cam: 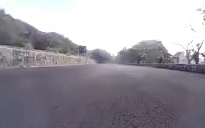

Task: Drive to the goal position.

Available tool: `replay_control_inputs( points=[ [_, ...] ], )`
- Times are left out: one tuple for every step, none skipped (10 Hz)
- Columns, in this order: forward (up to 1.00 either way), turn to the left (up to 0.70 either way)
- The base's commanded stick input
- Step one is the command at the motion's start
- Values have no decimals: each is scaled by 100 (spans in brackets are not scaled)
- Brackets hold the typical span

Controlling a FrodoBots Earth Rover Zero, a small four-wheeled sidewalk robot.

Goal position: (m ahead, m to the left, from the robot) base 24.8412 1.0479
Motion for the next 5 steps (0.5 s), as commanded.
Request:
replay_control_inputs(
  points=[
    [70, 0],
    [70, 0],
    [70, 0],
    [70, 0],
    [70, 0]
  ],
)
